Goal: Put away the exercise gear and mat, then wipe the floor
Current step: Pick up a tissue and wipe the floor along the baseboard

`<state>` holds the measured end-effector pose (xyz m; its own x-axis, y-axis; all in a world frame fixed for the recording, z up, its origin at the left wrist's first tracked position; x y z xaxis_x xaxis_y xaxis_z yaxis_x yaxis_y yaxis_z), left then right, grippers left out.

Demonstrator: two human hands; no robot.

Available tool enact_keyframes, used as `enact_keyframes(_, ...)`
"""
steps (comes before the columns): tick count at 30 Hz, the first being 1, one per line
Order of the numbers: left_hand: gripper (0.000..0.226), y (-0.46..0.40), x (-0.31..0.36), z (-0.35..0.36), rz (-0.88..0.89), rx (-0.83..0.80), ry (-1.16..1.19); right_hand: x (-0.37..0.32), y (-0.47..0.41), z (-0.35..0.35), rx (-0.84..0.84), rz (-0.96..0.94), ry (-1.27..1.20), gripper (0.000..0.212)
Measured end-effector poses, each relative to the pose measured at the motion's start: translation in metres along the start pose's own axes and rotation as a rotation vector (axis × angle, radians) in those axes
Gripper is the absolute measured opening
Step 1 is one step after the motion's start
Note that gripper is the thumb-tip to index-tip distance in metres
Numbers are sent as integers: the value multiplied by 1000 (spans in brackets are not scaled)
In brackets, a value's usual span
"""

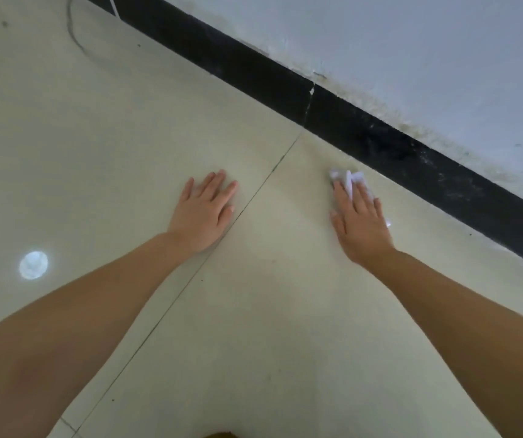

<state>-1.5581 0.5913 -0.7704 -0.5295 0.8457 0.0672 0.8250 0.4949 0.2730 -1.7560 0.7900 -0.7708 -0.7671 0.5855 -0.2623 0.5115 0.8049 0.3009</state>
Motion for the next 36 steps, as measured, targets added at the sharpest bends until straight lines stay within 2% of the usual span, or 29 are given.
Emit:
enact_keyframes(2,72,-1,-2,-4,14,22,6,-30,-7,7,-3,140,2,57)
enact_keyframes(3,70,-2,-4,-6,26,37,14,-52,0,17,30,84,32,58)
enact_keyframes(6,62,-5,-10,-5,68,45,67,-130,57,63,46,-360,88,59)
enact_keyframes(9,59,-3,-14,1,110,30,56,-180,140,96,-135,-818,118,49)
enact_keyframes(11,57,-2,-16,2,123,41,34,-171,149,101,-218,-995,176,47)
enact_keyframes(13,54,-2,-18,3,131,45,7,-135,116,90,-179,-930,208,48)
enact_keyframes(17,56,-2,-19,5,134,22,57,-49,8,23,25,-346,148,56)
enact_keyframes(19,60,-4,-20,3,121,26,130,-34,-30,0,-11,-42,34,57)
enact_keyframes(20,61,-6,-22,2,116,28,187,-43,-39,-3,-22,28,-2,57)
enact_keyframes(22,60,-10,-25,-7,102,12,378,-81,-39,7,-23,-15,-12,57)
enact_keyframes(25,55,-12,-29,-22,25,-30,638,-158,13,52,-53,-460,35,59)
enact_keyframes(27,52,-11,-31,-27,-9,-54,680,-192,58,77,-156,-781,91,54)
enact_keyframes(29,50,-3,-27,-35,8,33,600,-190,71,83,-284,-964,195,50)
enact_keyframes(31,51,19,-17,-39,23,232,485,-167,44,68,-244,-970,239,50)
enact_keyframes(33,50,56,-2,-25,-41,365,461,-130,-2,39,-177,-770,221,57)
enact_keyframes(36,51,103,22,16,-85,329,368,-81,-64,-7,-207,-427,192,55)
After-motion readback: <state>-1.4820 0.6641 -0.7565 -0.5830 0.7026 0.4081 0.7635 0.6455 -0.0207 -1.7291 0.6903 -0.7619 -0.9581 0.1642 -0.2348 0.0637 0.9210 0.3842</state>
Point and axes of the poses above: each hand's wrist, its own y-axis away from the middle knuckle, its own z-axis out of the palm, x = y × z, the point moved 5 cm from there along -y, towards the middle knuckle, and after that the axes turned 1 degree about -y, right-handed, at the moved point
